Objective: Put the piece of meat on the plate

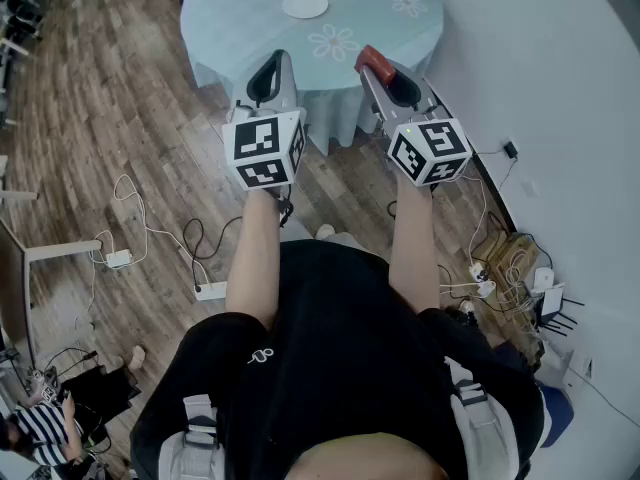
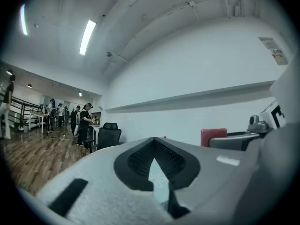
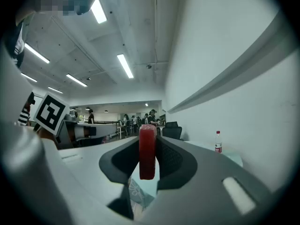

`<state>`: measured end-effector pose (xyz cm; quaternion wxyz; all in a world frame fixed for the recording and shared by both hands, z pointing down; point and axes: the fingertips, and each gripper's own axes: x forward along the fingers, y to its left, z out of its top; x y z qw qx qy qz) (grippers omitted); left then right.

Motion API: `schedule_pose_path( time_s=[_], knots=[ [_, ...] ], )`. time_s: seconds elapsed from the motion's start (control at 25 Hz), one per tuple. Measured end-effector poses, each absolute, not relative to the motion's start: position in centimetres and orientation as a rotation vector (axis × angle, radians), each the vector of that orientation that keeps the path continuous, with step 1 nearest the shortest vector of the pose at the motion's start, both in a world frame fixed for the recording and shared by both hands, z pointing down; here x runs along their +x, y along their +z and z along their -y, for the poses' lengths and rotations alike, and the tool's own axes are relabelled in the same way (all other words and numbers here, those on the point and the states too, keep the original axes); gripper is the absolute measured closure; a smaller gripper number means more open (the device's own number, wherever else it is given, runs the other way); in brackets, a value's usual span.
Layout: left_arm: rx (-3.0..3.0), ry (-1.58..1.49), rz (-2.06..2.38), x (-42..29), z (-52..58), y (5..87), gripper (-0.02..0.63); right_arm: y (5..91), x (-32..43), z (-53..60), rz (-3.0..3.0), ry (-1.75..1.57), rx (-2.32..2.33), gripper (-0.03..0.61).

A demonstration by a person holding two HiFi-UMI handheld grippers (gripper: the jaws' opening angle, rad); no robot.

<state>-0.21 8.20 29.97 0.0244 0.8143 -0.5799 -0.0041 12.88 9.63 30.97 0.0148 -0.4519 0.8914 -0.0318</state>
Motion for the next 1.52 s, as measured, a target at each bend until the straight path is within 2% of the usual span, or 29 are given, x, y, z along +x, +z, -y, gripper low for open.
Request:
schedule_pose_path(
  time_s=[0.48,1.0,1.24,1.52],
  knots=[
    [2.528,-0.004,1.816,0.7,-8.2,29.7,0.62,30.7,13.8,-9.2,-2.742,-0.136,-1.348,0.476],
    [2.471,0.062,1.906,-3.0,-7.2,30.5,0.62,31.4,12.5,-6.2,-2.726,-0.194,-1.286,0.476],
    [2.424,0.078,1.89,-5.1,-1.8,32.8,0.62,33.7,12.3,-1.4,-2.755,-0.235,-1.354,0.476],
    [2.47,0.11,1.766,-3.4,9.5,35.3,0.618,34.5,12.3,9.1,-2.702,-0.251,-1.41,0.476]
  ],
)
